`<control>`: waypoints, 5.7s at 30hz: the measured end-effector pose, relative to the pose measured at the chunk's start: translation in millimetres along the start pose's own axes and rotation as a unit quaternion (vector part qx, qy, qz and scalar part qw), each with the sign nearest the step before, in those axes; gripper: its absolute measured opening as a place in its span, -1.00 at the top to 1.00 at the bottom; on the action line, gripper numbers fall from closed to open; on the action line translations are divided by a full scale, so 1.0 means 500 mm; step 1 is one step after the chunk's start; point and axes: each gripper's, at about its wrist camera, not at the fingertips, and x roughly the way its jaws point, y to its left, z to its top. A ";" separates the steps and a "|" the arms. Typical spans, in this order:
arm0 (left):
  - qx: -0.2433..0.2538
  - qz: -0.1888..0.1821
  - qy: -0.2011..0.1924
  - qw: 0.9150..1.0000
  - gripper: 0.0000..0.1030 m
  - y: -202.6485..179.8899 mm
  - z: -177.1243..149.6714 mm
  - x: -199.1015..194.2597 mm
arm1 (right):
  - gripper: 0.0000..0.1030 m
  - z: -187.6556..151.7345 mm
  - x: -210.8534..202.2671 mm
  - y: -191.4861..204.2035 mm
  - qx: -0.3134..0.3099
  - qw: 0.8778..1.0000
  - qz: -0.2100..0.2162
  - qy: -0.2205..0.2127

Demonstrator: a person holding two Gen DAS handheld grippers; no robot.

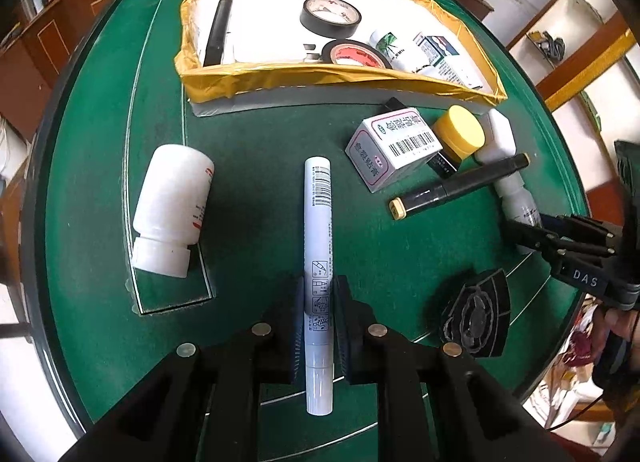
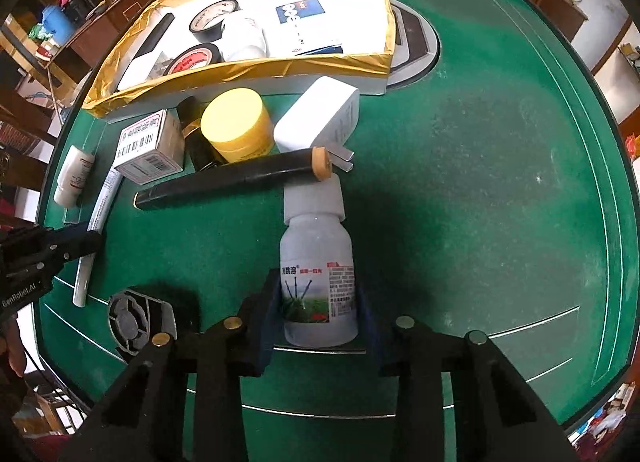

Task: Organize rigid objects
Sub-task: 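Lift the white bottle with the right gripper while the left holds the white marker, then carry the white marker and bottle over the tray, lowering the marker with the left, then lower the white marker and white bottle into the tray and open both grippers, then grasp the white pill bottle with the left gripper while the right moves to the white plug adapter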

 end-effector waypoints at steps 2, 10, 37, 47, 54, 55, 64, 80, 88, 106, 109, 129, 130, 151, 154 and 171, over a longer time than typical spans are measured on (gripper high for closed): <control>-0.004 -0.005 0.001 1.000 0.73 0.004 -0.002 0.000 | 0.34 -0.008 -0.005 -0.007 0.002 1.000 0.005 -0.003; -0.001 -0.012 -0.007 1.000 0.73 -0.003 0.005 -0.020 | 0.35 -0.013 -0.019 -0.042 0.026 0.999 0.025 -0.001; 0.006 -0.005 -0.027 1.000 0.73 -0.017 0.040 -0.062 | 0.36 0.036 -0.033 -0.070 0.024 1.000 0.001 -0.004; 0.011 -0.011 -0.044 0.999 0.73 -0.039 0.071 -0.086 | 0.36 0.072 -0.078 -0.090 0.028 0.999 -0.001 -0.036; 0.008 -0.013 -0.059 0.998 0.73 -0.043 0.106 -0.108 | 0.36 0.086 -0.085 -0.083 0.020 0.999 0.012 -0.046; 0.006 -0.014 -0.060 0.998 0.73 -0.042 0.110 -0.109 | 0.36 0.089 -0.083 -0.080 0.018 0.999 0.014 -0.045; -0.002 -0.016 -0.077 0.997 0.73 -0.037 0.165 -0.117 | 0.36 0.128 -0.095 -0.070 0.002 0.998 0.017 -0.057; -0.050 -0.011 -0.093 0.994 0.73 0.023 0.239 -0.113 | 0.35 0.212 -0.108 -0.047 -0.027 0.995 0.034 -0.086; -0.081 -0.016 -0.090 0.992 0.73 0.057 0.295 -0.088 | 0.35 0.263 -0.092 -0.025 -0.045 0.994 0.053 -0.088; -0.100 -0.001 -0.112 0.989 0.73 0.089 0.419 -0.003 | 0.35 0.390 -0.042 0.014 -0.067 0.989 0.081 -0.099; -0.087 0.015 -0.129 0.988 0.73 0.093 0.423 0.007 | 0.35 0.397 -0.031 0.021 -0.068 0.989 0.086 -0.096; -0.032 0.041 -0.063 0.997 0.73 0.105 0.387 0.022 | 0.35 0.417 0.019 0.048 -0.085 0.990 0.092 -0.069; -0.034 0.040 -0.058 0.997 0.73 0.103 0.389 0.021 | 0.35 0.418 0.024 0.052 -0.090 0.990 0.091 -0.067; 0.019 0.026 -0.015 0.999 0.71 0.074 0.399 0.060 | 0.35 0.448 0.080 0.074 -0.106 0.990 0.069 -0.064; 0.009 0.028 -0.017 0.999 0.47 0.077 0.398 0.058 | 0.35 0.447 0.082 0.075 -0.105 0.990 0.070 -0.063; -0.033 0.029 -0.084 0.995 -0.28 0.069 0.314 -0.061 | -0.09 0.424 0.006 0.082 -0.080 0.988 0.097 -0.094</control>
